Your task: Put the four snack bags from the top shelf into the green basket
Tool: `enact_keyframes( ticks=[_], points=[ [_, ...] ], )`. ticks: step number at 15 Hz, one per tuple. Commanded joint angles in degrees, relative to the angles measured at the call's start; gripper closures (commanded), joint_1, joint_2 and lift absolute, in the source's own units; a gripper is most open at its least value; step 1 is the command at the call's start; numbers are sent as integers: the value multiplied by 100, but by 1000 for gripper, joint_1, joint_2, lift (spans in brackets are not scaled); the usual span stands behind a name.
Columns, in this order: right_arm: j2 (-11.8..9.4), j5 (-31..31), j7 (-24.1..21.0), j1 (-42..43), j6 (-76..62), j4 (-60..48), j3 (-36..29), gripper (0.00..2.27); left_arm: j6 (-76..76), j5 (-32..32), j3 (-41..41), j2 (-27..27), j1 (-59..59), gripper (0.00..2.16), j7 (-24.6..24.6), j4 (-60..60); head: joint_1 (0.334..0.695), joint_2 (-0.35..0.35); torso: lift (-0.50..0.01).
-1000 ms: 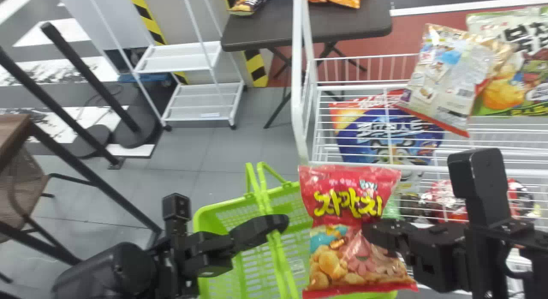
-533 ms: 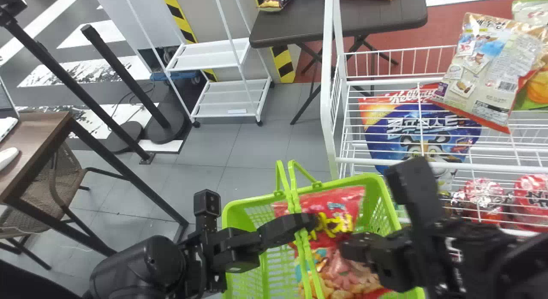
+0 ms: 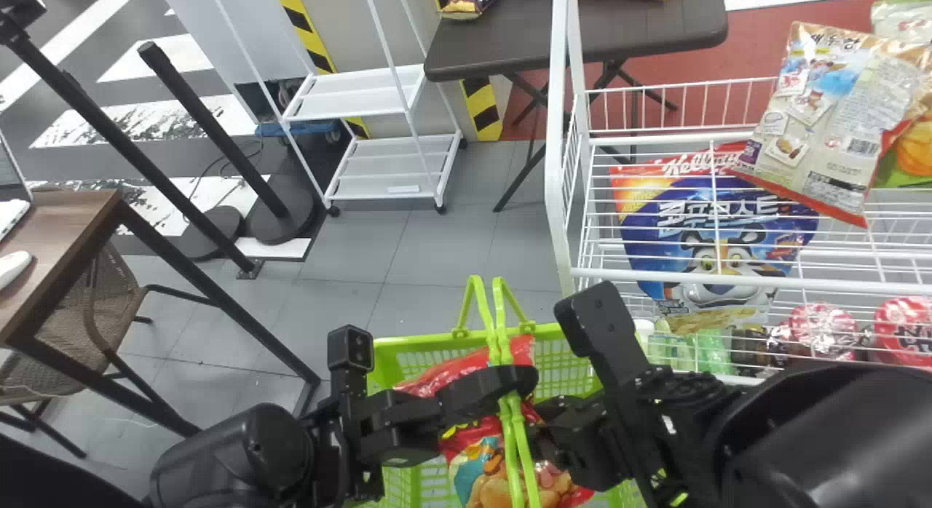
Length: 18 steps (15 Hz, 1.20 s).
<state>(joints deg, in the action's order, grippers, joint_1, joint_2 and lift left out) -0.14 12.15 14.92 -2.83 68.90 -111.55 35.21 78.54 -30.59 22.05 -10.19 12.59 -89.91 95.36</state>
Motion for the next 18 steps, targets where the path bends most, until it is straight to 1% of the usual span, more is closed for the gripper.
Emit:
enact_keyframes(
  ticks=[1, 2, 5, 7, 8, 9, 11, 12, 13, 14, 16, 18],
  points=[
    [-74, -37, 55, -226, 155, -508, -427, 36, 0, 0, 1, 0, -3, 2145, -65, 0, 695, 350, 0],
    [-153, -29, 117, -305, 454, -877, -717, 36, 0, 0, 10, 0, -3, 2148, -65, -9, 695, 350, 0],
    [-179, -20, 433, -675, 1175, -1800, -1842, 56, 0, 0, 37, -9, -3, 2145, -65, -9, 695, 350, 0],
    [-179, 15, 486, -850, 1069, -2204, -2598, 60, 0, 0, 37, -9, -3, 2145, -65, -9, 695, 350, 0],
    [-179, 51, 512, -868, 753, -2239, -2994, 60, 0, 0, 37, -9, -3, 2148, -65, -9, 695, 350, 0],
    [-179, 33, 486, -833, 190, -2213, -3284, 60, 0, 0, 37, -9, -3, 2145, -65, -9, 695, 282, 0],
    [-179, -345, 363, -587, -1146, -1791, -3627, 60, 0, 9, 37, -9, 6, 2145, -65, -9, 695, 193, 0],
    [-171, -512, 319, -402, -1480, -1536, -3688, 63, 0, 0, 37, -9, 15, 2148, -65, -9, 695, 144, 0],
    [-179, -670, 161, -182, -1831, -1141, -3750, 63, 0, 0, 45, -9, 24, 2148, -65, -9, 695, 109, 0],
    [-171, -811, 55, 55, -2253, -684, -3750, 63, 0, 0, 45, -9, 24, 2145, -65, -9, 695, 51, 0],
    [-162, -925, -138, 477, -2499, 90, -3732, 70, 0, 0, 63, -9, 41, 2145, -65, -9, 695, 11, 0],
    [-136, -1136, -507, 837, -2833, 863, -3653, 70, 0, 0, 98, -9, 59, 2145, -65, -18, 695, -10, 0]
  ],
)
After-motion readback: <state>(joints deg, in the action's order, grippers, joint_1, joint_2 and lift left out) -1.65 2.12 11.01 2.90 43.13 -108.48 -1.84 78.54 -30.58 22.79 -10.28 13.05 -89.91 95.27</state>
